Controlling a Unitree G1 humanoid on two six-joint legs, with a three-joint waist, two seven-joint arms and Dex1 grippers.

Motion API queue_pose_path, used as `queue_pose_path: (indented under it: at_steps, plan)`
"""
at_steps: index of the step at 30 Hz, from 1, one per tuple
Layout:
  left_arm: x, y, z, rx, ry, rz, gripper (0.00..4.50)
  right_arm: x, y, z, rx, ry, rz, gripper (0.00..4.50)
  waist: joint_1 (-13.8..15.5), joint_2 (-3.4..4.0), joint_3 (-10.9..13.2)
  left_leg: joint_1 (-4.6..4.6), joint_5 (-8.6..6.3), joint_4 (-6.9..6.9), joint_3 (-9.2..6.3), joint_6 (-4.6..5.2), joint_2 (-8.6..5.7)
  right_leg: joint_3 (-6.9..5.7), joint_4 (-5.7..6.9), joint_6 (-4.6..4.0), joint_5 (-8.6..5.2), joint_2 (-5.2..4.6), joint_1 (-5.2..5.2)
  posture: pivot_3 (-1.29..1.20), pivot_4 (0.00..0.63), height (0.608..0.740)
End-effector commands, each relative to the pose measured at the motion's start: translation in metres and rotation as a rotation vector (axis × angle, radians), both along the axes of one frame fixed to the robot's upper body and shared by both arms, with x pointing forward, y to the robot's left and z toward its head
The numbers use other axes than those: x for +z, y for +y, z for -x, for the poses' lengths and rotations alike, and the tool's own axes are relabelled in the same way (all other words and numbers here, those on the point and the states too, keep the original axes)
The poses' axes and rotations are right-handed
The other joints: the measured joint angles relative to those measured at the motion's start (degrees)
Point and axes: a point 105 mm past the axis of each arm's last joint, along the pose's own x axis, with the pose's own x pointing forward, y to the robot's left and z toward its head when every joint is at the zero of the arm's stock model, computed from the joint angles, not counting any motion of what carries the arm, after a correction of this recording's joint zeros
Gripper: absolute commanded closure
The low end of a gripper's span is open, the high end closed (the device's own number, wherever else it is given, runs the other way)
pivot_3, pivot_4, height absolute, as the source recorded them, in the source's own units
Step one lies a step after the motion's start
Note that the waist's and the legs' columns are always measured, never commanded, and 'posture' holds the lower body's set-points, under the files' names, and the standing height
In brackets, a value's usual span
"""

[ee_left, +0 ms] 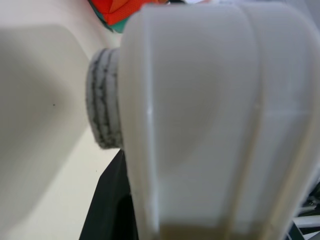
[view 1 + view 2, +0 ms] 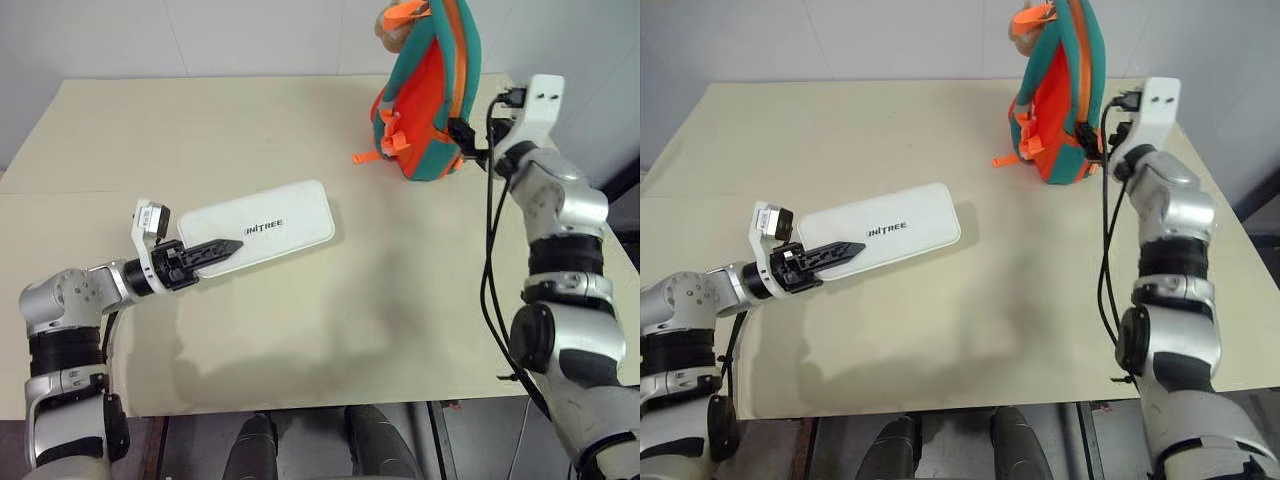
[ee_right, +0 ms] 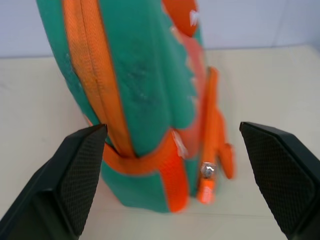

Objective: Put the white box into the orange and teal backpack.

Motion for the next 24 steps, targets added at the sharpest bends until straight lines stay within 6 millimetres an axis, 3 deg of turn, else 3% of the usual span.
queue_pose_path:
  at_steps: [1,10,11,14,21,24]
  plan:
    - [0.012,0.004,0.007,0.02,-0.065,0.039,3.23,0.016,0.009,-0.005,0.029,-0.058,0.023,0.0,-0.1,0.0,0.0,0.0,0.0,-0.03,0.0,0.0,0.0,0.0,-0.03,0.0,0.0,0.0,-0.01,0.0,0.15,0.74]
    - [0.009,0.005,0.005,0.074,-0.078,0.061,3.23,-0.002,0.031,-0.023,-0.011,-0.008,0.093,0.0,-0.5,0.0,0.0,0.01,0.04,0.05,0.0,-0.07,-0.02,0.0,0.02,0.0,0.0,-0.01,0.0,0.0,0.15,0.74]
    - [0.01,0.004,0.005,0.077,-0.08,0.063,3.23,-0.005,0.032,-0.024,-0.028,-0.002,0.094,0.19,-0.7,0.0,0.0,0.01,0.05,0.05,0.0,-0.07,-0.02,0.0,0.03,0.0,0.0,-0.01,0.0,0.0,0.15,0.74]
    - [0.01,0.003,0.004,0.082,-0.083,0.066,3.23,-0.01,0.037,-0.026,-0.039,-0.004,0.113,0.98,-1.1,0.0,0.0,0.02,0.06,0.05,-0.01,-0.09,-0.02,0.0,0.05,0.0,0.0,0.0,0.01,0.0,0.15,0.74]
    - [0.008,0.005,0.005,0.095,-0.085,0.071,3.23,-0.02,0.044,-0.027,-0.069,-0.027,0.111,3.47,-1.8,0.0,0.0,0.04,0.07,0.03,-0.01,-0.11,-0.01,0.01,0.09,0.0,0.0,0.02,0.01,0.0,0.15,0.74]
    - [0.007,0.003,0.004,0.094,-0.085,0.072,3.23,-0.024,0.05,-0.028,-0.054,-0.021,0.096,4.34,-1.8,0.0,0.0,0.04,0.09,0.06,-0.02,-0.12,-0.01,0.0,0.13,0.0,0.0,0.02,0.01,0.0,0.15,0.74]
